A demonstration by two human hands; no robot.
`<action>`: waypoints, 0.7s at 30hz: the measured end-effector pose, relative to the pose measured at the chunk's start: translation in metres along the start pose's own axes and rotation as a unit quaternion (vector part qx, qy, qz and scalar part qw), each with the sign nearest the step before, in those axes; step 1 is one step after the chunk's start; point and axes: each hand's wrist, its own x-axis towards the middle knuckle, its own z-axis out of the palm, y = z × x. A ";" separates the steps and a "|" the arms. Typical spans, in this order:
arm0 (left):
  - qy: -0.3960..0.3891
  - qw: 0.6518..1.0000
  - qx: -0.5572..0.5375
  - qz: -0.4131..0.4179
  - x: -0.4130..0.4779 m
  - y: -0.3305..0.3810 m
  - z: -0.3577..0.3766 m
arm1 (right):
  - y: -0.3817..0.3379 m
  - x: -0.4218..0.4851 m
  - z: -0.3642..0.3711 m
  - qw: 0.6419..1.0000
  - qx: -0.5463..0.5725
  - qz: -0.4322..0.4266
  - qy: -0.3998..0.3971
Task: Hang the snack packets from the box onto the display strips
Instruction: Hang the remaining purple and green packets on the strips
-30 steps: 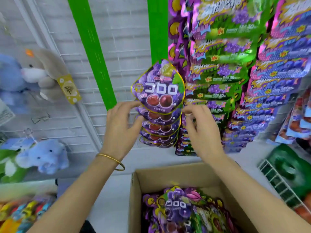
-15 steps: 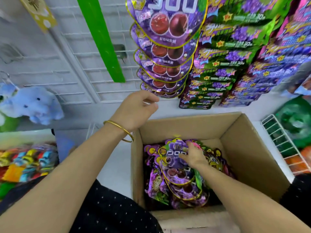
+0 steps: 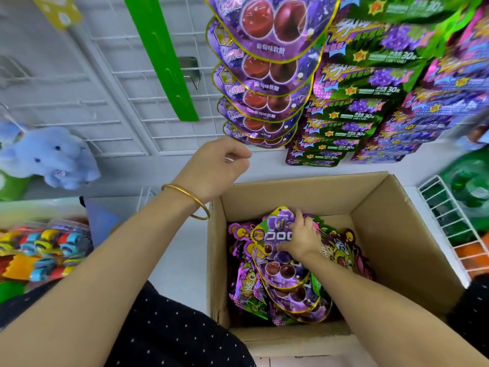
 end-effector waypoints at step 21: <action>-0.105 0.981 0.160 -0.032 0.006 -0.021 0.024 | -0.023 -0.028 -0.087 0.886 0.429 -0.166 -0.064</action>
